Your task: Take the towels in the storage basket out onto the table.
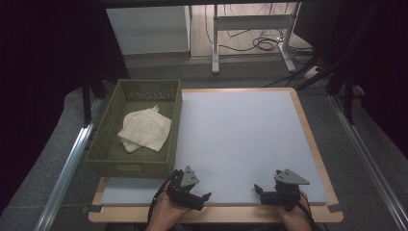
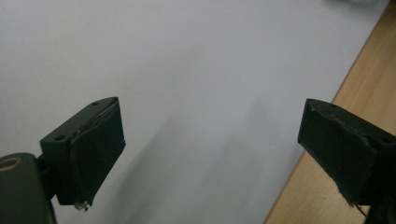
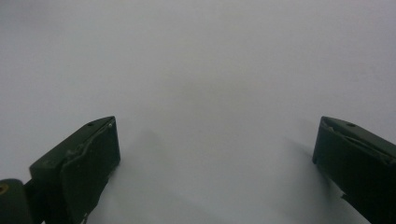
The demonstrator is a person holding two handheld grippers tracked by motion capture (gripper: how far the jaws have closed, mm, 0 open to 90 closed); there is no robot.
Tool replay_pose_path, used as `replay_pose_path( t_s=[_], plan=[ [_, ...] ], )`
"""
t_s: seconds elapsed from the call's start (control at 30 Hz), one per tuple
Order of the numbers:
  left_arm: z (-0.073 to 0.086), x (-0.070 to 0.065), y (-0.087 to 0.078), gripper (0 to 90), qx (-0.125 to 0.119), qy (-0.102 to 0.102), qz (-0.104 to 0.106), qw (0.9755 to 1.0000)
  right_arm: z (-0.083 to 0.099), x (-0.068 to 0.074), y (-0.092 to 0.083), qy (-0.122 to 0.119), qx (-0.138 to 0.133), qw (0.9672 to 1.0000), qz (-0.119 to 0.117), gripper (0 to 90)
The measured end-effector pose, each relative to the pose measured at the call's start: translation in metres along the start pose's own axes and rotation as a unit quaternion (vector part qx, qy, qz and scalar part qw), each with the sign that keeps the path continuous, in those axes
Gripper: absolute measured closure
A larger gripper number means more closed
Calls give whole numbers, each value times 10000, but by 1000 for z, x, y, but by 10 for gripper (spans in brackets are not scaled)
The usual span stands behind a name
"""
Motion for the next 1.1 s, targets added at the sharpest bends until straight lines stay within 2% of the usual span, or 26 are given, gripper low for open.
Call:
replay_pose_path(
  t_s=[0.17, 0.27, 0.5, 0.77, 0.83, 1.1],
  plan=[
    [-8, 3, -3, 65, 74, 58, 67, 9999, 0, 0, 0, 3, -2, 10000, 0, 7],
    [-16, 6, -8, 66, 143, 170, 140, 9997, 0, 0, 0, 9, 1, 10000, -2, 7],
    [-32, 11, -15, 64, 137, 291, 175, 9993, 0, 0, 0, 4, 0, 10000, -1, 7],
    [-57, 23, -27, 53, 149, 504, 37, 9986, 0, 0, 0, 15, 0, 10000, -2, 7],
    [-66, 30, -32, 51, 214, 563, -49, 9982, 0, 0, 0, 3, -5, 10000, 0, 7],
    [-83, 47, -41, 44, 291, 590, -185, 9977, 0, 0, 0, 17, -4, 10000, -4, 8]
  ],
)
Point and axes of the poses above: each handheld gripper's, and its own axes: y roughly forward along the jaws, z roughly out of its underside, x roughly to its left, the point moved 5 cm from there along y, roughly forward along the jaws, and after that the axes turned 14 degrees about -z, right-handed, at the moved point
